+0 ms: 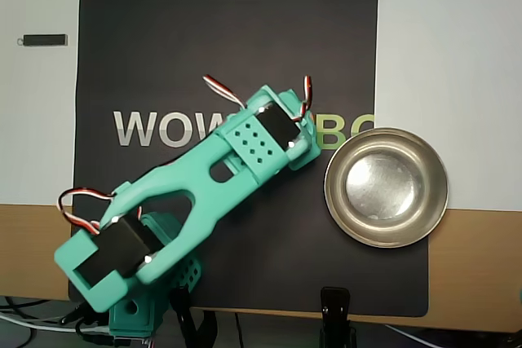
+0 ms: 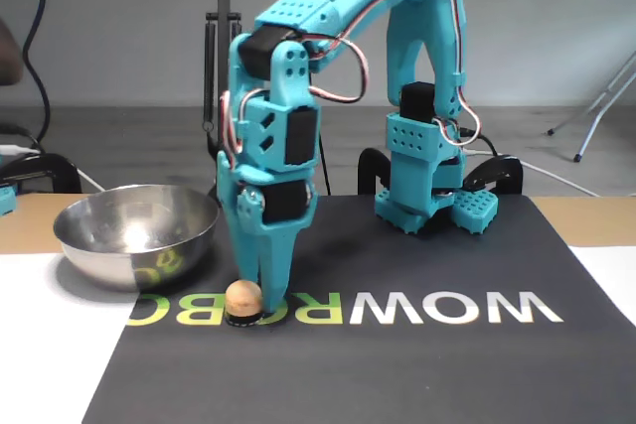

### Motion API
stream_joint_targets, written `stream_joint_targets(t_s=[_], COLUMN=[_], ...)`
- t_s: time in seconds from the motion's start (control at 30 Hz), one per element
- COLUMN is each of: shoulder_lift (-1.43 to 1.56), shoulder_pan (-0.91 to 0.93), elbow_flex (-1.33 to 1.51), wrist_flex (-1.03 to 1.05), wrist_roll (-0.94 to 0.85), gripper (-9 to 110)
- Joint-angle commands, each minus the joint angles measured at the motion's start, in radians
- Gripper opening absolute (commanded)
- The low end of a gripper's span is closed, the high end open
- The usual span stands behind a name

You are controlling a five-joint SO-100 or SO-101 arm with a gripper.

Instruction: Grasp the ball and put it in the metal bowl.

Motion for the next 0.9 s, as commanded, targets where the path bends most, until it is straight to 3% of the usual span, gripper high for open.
stream_joint_targets(t_s=[0.0,0.87], shoulder_lift=[-0.005,-0.015], shoulder_pan=[0.002,0.0], elbow_flex=[-0.052,-0.092], wrist_flex=[-0.006,0.0], wrist_roll=[-0.002,-0.003], gripper=[47,54])
